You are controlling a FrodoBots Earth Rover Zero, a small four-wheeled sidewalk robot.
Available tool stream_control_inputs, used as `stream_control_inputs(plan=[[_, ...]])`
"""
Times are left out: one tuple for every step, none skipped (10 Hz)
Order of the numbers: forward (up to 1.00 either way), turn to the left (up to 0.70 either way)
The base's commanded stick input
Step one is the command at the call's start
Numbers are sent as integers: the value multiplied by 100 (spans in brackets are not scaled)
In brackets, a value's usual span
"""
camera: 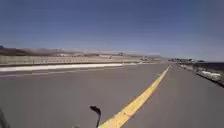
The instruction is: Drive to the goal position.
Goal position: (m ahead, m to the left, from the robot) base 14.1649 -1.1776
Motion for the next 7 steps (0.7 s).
stream_control_inputs(plan=[[0,-85],[0,-85],[0,-85],[0,-85],[0,-85],[0,-85],[0,-85]])
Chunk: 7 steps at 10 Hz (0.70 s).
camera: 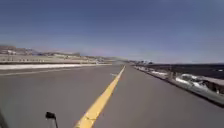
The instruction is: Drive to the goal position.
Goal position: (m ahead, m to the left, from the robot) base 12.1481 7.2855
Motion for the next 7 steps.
stream_control_inputs(plan=[[0,-85],[0,-85],[0,-85],[85,0],[85,0],[85,0],[85,0]])
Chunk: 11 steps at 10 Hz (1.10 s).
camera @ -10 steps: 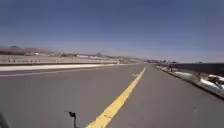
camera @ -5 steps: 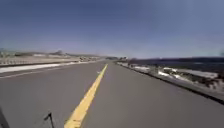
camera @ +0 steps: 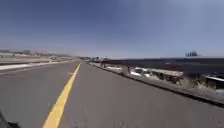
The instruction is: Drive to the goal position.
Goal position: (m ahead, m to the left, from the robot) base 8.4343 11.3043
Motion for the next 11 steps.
stream_control_inputs(plan=[[85,0],[85,0],[85,0],[85,0],[85,0],[85,0],[85,0],[85,0],[85,0],[85,0],[85,0]])
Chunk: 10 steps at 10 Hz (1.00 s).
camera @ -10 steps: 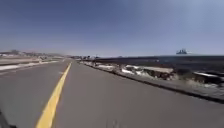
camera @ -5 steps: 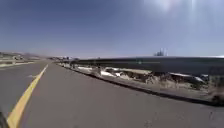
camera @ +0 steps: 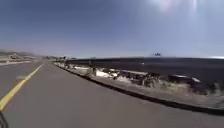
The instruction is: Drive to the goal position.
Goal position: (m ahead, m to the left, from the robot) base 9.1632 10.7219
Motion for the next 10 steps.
stream_control_inputs(plan=[[85,20],[85,27],[85,34],[85,34],[85,34],[85,34],[85,34],[85,34],[85,34],[85,13]])
